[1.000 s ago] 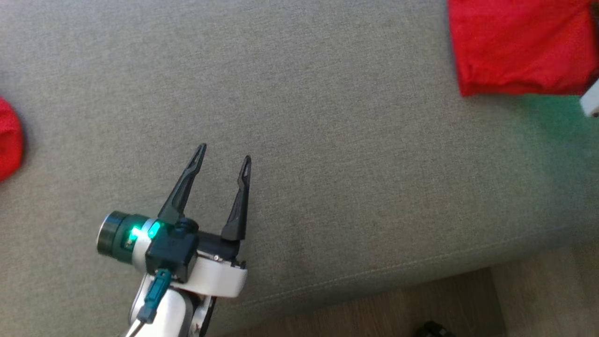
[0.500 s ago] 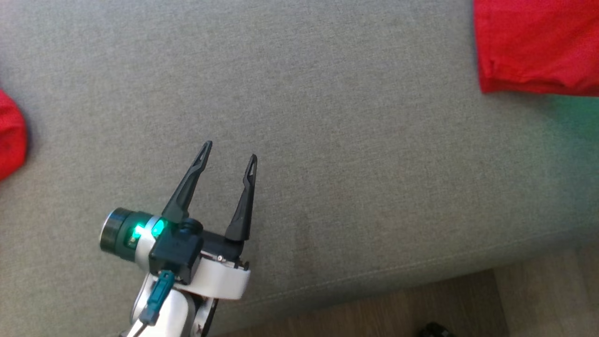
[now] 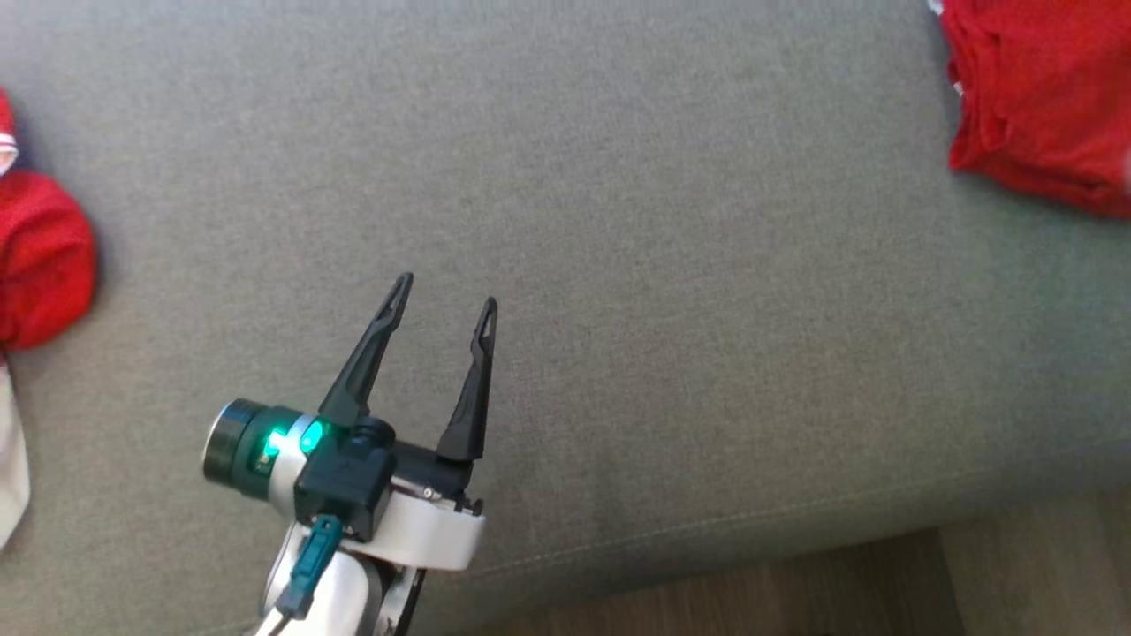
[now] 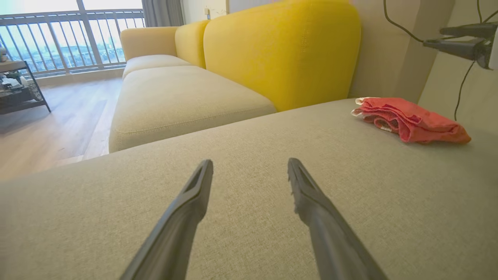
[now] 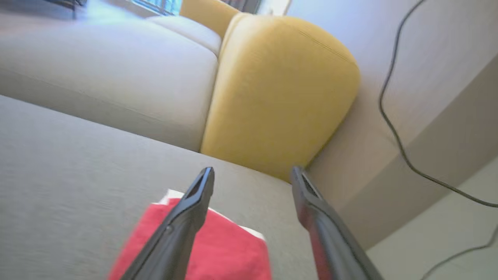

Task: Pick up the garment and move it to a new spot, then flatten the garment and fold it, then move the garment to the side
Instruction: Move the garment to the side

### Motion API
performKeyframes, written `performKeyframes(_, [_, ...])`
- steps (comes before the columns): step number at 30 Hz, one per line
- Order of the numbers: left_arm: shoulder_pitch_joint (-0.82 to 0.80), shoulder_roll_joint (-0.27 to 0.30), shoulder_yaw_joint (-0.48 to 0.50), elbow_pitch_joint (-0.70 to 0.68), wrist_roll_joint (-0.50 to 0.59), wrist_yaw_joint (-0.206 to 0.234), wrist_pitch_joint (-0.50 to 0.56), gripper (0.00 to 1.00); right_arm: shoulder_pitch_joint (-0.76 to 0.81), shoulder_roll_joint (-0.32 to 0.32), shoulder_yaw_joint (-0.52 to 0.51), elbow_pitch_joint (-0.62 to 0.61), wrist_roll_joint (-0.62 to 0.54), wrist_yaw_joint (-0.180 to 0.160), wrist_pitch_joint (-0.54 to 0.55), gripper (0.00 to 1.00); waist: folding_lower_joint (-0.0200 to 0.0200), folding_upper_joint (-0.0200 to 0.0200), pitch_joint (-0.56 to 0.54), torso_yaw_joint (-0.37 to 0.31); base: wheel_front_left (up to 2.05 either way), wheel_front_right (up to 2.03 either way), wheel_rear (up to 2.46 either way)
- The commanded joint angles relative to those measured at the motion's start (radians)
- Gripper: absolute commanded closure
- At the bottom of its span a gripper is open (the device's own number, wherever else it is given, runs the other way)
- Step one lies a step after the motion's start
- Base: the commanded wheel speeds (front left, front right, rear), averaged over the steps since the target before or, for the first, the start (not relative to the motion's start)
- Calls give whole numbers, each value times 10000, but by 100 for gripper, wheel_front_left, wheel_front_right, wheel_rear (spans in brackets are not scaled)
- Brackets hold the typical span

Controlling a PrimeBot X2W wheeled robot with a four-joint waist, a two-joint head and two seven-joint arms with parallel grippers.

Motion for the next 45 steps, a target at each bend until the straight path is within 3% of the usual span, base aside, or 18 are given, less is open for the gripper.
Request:
performKeyframes(1, [-55, -46, 297, -304, -111, 107, -51, 0, 633, 524, 17, -746, -144, -4, -88, 0, 0, 0, -267, 68, 0, 0, 0])
performKeyframes(8, [299, -338, 752, -181, -597, 649, -51, 0, 2736, 2692, 736, -3066, 450, -4, -90, 0, 0, 0, -1313, 342, 0, 0, 0])
performKeyframes(14, [670, -497, 1419, 0, -1107, 1036, -51, 0, 4320, 3358, 1444, -4258, 1506, -4, -90, 0, 0, 0, -2288, 716, 0, 0, 0])
performKeyframes(20, [1203, -584, 1917, -37, -1259, 1100, -51, 0, 6360, 3662, 1521, -5757, 1974, -4, -91, 0, 0, 0, -3105, 1139, 0, 0, 0])
performKeyframes(25, [1667, -572, 2101, -35, -1088, 957, -51, 0, 7732, 3707, 1400, -6296, 2074, -4, -91, 0, 0, 0, -3554, 1359, 0, 0, 0])
performKeyframes(33, [2235, -481, 2279, -15, -671, 807, -51, 0, 8701, 3713, 1443, -6274, 2371, -4, -91, 0, 0, 0, -3918, 1424, 0, 0, 0])
performKeyframes(45, [2567, -524, 2627, 175, -532, 514, -51, 0, 8947, 3714, 1521, -5992, 2645, -4, -91, 0, 0, 0, -4216, 1326, 0, 0, 0])
